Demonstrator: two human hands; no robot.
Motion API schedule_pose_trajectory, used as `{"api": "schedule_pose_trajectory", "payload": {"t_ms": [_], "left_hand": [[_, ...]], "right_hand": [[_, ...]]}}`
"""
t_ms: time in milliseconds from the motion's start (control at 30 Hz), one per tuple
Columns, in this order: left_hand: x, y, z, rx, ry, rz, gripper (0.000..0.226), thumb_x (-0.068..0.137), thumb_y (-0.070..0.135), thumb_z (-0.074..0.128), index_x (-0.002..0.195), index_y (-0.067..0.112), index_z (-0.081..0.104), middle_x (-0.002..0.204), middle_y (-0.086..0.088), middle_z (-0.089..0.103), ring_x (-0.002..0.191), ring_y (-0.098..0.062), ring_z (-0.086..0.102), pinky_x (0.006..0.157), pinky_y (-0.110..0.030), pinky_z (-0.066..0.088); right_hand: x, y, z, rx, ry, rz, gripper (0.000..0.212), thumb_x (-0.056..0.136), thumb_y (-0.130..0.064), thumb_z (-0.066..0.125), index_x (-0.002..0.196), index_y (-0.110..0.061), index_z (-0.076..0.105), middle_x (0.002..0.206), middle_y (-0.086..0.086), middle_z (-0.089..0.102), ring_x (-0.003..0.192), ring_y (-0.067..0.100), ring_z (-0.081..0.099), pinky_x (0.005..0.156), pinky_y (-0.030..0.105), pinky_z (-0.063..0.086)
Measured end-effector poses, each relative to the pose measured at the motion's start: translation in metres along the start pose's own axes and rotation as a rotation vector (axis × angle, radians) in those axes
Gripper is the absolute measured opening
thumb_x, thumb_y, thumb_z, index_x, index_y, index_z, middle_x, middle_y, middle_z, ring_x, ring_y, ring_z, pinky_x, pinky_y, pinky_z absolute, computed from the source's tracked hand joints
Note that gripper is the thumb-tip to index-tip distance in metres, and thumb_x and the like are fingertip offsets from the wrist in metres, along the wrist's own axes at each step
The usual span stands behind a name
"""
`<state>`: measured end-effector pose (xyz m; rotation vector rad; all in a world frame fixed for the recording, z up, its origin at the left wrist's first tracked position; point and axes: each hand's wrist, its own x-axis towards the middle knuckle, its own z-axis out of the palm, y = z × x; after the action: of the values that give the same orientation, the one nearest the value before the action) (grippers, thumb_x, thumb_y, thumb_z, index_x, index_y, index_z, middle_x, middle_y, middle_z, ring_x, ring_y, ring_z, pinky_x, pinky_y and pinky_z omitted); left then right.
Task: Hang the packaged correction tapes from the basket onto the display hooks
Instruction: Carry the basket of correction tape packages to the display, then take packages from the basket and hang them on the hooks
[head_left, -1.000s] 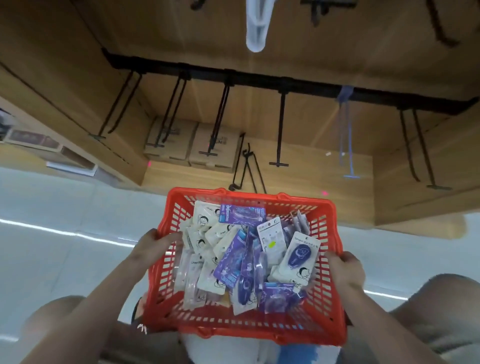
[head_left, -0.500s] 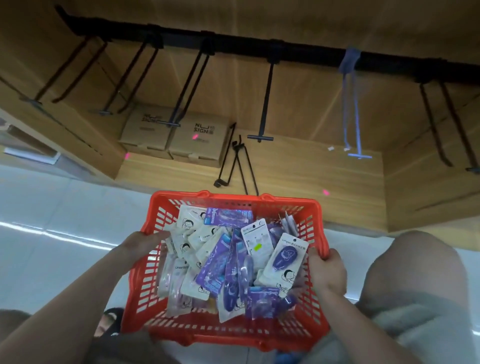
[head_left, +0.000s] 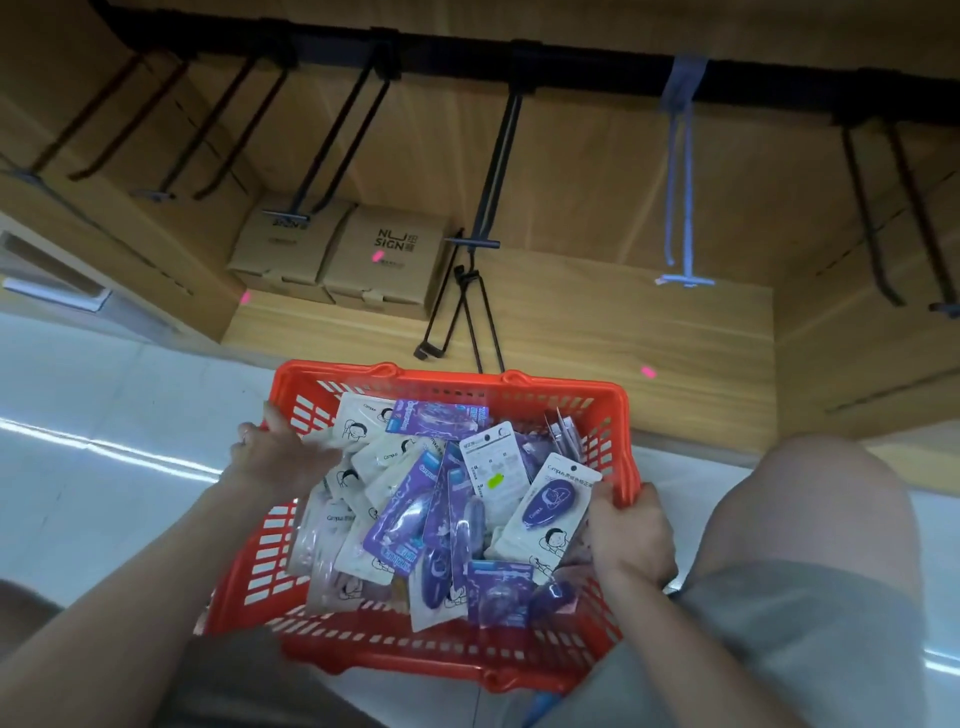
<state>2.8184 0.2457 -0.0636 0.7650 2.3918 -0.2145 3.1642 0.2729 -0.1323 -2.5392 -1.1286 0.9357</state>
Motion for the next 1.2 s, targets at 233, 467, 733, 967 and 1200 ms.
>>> {"api": "schedule_pose_trajectory", "payload": {"t_ms": [233,467,733,967,1200], "left_hand": [[-0.041,0.040,-0.009,0.384,0.024,0.379,0.101,0.092,0.065,0.062,0.164,0.021,0.005,0.168,-0.018,0.017,0.154,-0.039,0.021,0.118,-0.057,0.034],[-0.061,0.036,0.029,0.213,-0.229,0.517,0.082,0.096,0.052,0.065,0.158,0.016,0.026,0.158,-0.015,0.036,0.140,-0.033,0.044,0.110,-0.043,0.044],[-0.039,0.026,0.045,0.288,-0.267,0.497,0.073,0.090,0.046,0.075,0.139,0.011,0.034,0.133,-0.017,0.052,0.108,-0.030,0.058,0.078,-0.033,0.043],[-0.037,0.022,0.047,0.289,-0.247,0.548,0.062,0.091,0.040,0.074,0.137,0.016,0.041,0.131,-0.014,0.052,0.115,-0.031,0.059,0.089,-0.038,0.049],[-0.032,0.022,0.046,0.343,-0.279,0.534,0.065,0.093,0.046,0.070,0.142,0.012,0.043,0.138,-0.014,0.050,0.126,-0.032,0.056,0.095,-0.038,0.051]], "right_hand": [[-0.003,0.001,-0.003,0.038,-0.049,-0.027,0.031,0.097,-0.046,0.056,0.101,-0.015,0.059,0.102,0.013,0.069,0.098,0.040,0.067,0.076,0.039,0.038],[0.000,0.002,-0.007,0.052,-0.121,-0.032,0.028,0.095,-0.042,0.060,0.106,-0.017,0.059,0.101,0.012,0.071,0.095,0.037,0.067,0.078,0.038,0.041],[-0.018,-0.018,-0.018,-0.027,0.122,-0.400,0.054,0.084,-0.014,0.075,0.130,0.004,0.052,0.119,0.028,0.057,0.113,0.046,0.055,0.095,0.053,0.045],[-0.063,-0.092,0.007,-0.247,-0.408,-0.918,0.057,0.099,-0.019,0.066,0.153,-0.018,0.047,0.150,0.004,0.054,0.141,0.024,0.047,0.117,0.038,0.038],[-0.055,-0.145,0.035,-0.550,-0.654,-0.798,0.061,0.108,-0.032,0.049,0.163,-0.018,0.029,0.168,0.008,0.034,0.153,0.029,0.033,0.123,0.045,0.031]]}}
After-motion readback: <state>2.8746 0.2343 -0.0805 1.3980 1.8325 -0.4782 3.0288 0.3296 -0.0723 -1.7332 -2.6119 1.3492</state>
